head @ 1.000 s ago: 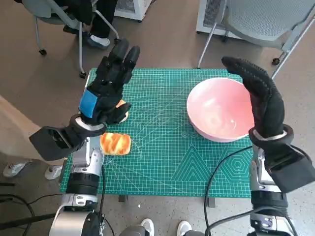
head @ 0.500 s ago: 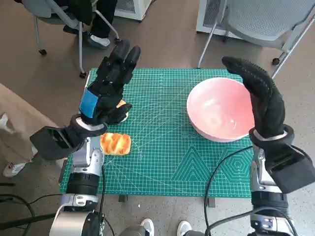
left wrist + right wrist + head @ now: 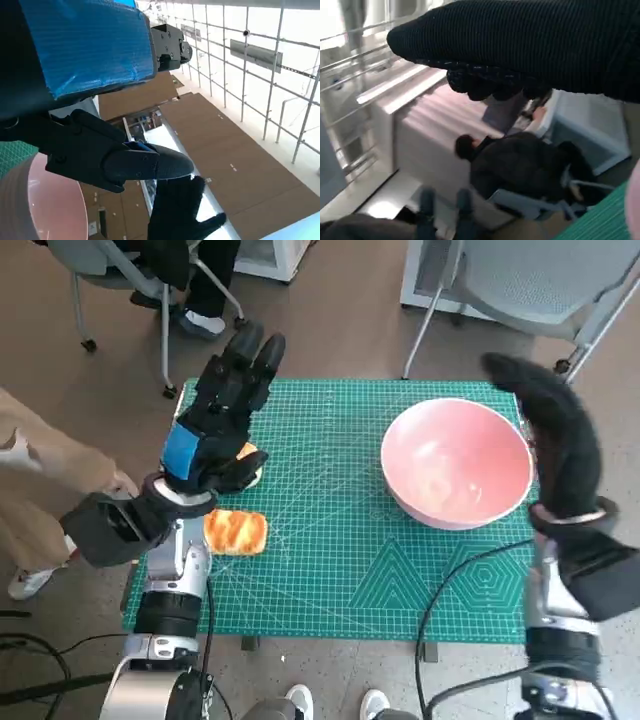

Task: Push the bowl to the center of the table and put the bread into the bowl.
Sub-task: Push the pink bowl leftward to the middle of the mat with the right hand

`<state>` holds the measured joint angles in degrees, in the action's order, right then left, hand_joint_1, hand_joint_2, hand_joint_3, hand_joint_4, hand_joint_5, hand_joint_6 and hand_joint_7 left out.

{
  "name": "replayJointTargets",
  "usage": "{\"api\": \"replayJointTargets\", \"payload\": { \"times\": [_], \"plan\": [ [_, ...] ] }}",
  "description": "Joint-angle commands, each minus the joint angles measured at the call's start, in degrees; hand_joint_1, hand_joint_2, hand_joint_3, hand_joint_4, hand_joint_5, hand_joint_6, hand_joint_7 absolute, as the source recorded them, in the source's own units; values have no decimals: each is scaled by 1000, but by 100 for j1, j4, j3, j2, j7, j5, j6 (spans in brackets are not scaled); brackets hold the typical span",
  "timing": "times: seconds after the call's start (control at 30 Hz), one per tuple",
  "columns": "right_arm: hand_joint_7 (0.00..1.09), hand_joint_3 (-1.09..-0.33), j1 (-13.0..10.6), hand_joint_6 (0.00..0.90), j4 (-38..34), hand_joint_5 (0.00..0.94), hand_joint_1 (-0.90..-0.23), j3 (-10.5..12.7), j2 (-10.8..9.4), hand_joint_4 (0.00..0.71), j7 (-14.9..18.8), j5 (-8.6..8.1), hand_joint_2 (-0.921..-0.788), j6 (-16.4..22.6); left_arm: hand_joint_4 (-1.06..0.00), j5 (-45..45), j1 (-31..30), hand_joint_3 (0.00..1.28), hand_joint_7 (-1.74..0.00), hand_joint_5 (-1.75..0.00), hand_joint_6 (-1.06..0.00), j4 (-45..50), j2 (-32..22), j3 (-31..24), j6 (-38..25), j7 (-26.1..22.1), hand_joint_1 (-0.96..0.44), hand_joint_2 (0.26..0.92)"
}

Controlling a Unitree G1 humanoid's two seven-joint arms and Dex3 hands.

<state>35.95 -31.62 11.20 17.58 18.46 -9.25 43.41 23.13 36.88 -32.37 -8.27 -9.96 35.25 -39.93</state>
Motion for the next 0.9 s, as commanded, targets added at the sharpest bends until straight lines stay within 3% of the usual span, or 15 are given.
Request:
{"api": "replayJointTargets", "payload": {
  "times": [0.03,0.33,0.43,0.9],
  "plan": [
    [433,-789,255,28,-728,15,-703,253,179,166,-163,-37,-921,115,1,24,-43,287,-207,1,-19,14,20,-17,-15,-24,-703,921],
    [370,-785,737,65,-1819,5,-712,509,292,170,-354,-45,-921,204,1,33,-37,289,-217,1,-14,-19,33,-27,-12,-20,-702,921],
    [360,-776,917,70,-2152,3,-711,587,315,167,-339,-115,-921,93,1,22,-54,289,-221,1,-13,14,41,-18,-17,-2,-702,921],
    [323,-768,1393,92,-3207,5,-725,783,476,163,-174,-250,-921,-238,1,42,-126,289,-237,1,-2,140,-3,-40,-83,5,-706,921]
  ]
}}
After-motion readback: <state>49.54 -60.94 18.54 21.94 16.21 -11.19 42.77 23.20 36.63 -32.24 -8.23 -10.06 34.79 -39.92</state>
